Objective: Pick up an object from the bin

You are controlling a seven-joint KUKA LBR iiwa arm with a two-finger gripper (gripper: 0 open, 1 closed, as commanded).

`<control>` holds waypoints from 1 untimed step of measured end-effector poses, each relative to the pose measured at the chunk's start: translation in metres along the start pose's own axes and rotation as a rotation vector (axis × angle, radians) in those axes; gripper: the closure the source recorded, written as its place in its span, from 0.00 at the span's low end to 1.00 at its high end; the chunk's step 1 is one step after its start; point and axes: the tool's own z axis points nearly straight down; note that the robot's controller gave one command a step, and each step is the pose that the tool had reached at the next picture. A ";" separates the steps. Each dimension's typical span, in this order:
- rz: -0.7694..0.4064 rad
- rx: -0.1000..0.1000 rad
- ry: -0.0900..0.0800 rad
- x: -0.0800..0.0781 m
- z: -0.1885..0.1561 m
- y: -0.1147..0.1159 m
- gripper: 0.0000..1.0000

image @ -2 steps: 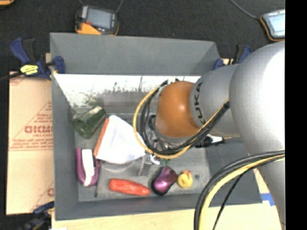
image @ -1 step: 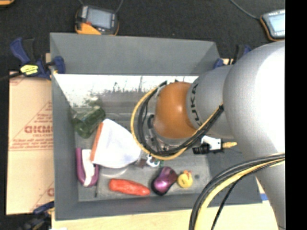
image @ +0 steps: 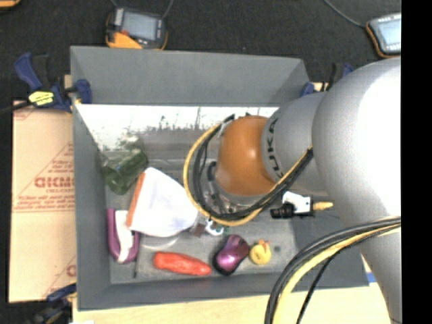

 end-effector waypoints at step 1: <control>-0.002 0.000 0.001 0.000 -0.018 -0.001 1.00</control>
Offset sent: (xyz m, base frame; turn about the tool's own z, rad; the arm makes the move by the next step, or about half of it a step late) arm -0.0012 -0.0004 0.1048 -0.0007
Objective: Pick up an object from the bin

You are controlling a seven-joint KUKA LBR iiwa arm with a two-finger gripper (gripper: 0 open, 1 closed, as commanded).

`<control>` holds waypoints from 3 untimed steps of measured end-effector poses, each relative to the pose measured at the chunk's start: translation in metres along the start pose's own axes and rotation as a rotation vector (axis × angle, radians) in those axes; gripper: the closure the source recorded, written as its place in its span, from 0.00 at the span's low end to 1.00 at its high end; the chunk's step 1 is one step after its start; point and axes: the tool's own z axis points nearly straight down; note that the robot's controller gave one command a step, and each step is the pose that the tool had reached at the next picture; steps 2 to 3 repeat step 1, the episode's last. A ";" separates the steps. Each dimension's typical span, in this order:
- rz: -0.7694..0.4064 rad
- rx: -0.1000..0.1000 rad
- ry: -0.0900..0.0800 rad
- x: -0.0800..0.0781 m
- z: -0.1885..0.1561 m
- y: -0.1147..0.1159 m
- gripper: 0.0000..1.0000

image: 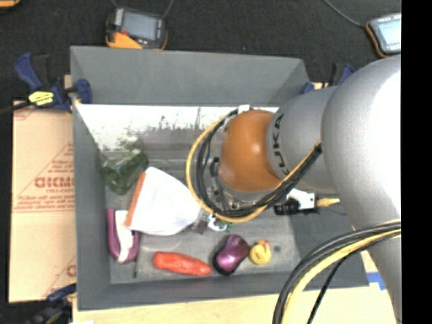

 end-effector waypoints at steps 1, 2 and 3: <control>-0.003 0.002 0.003 0.000 -0.046 0.000 1.00; -0.003 0.002 0.003 0.000 -0.046 0.000 1.00; -0.003 0.002 0.003 0.000 -0.046 0.000 1.00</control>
Offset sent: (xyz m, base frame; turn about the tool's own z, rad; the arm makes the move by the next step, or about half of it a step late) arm -0.0016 -0.0001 0.0735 -0.0013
